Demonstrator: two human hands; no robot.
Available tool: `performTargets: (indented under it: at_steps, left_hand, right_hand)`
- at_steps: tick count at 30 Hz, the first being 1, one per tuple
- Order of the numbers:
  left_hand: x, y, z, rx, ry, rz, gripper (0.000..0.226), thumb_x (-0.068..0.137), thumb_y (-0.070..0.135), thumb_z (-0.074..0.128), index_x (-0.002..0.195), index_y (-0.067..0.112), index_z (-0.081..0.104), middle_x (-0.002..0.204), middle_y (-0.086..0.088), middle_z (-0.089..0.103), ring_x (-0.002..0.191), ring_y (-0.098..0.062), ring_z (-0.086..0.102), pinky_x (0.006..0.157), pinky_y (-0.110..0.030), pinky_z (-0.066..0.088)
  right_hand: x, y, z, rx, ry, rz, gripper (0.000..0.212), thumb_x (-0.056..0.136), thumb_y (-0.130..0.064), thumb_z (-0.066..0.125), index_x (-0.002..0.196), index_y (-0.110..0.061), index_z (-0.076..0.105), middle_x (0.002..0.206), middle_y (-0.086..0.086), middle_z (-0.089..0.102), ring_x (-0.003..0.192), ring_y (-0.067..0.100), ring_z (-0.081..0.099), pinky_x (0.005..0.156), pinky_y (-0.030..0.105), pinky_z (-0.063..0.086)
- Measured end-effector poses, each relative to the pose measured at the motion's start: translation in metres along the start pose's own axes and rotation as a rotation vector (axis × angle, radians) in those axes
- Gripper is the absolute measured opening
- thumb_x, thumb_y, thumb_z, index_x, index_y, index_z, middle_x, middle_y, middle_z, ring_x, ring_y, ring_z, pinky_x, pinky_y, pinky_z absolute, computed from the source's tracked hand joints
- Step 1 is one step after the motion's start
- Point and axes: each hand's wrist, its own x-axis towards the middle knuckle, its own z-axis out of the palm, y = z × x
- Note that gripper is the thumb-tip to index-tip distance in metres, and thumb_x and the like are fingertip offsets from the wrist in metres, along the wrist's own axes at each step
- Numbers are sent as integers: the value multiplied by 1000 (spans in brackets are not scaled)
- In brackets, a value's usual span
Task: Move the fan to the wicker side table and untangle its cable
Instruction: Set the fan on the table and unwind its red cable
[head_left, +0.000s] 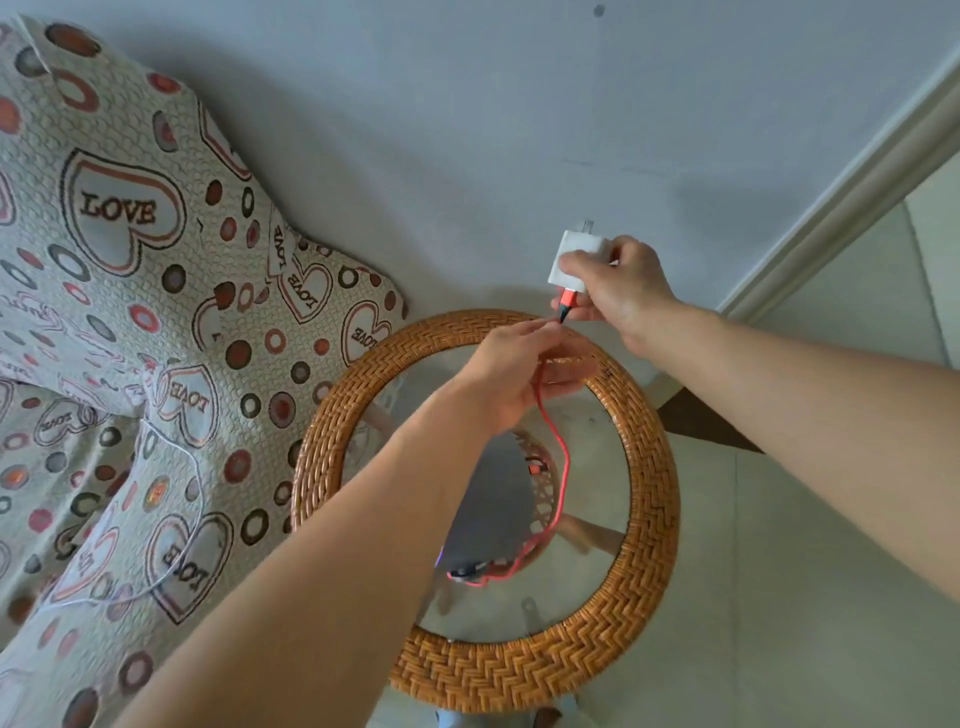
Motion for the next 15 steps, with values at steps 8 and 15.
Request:
performTargets:
  at_steps: [8,15]
  left_hand:
    - [-59,-15,-8,63,-23,-57,30,104,19,44,124,2,60,65,1,47,42,-7,31,39,-20,35]
    - [-120,-13,-29,98,-16,-52,27,104,23,43,108,9,66,60,1,47,40,-8,26,36,-18,26]
  right_hand:
    - [-42,-13,-2,104,-66,41,9,87,-6,52,95,-2,54,83,23,64,50,21,64,45,27,51]
    - [-85,-36,11,284,-322,285,24,95,-20,43,117,-10,41,91,17,45,62,23,51,62,46,55]
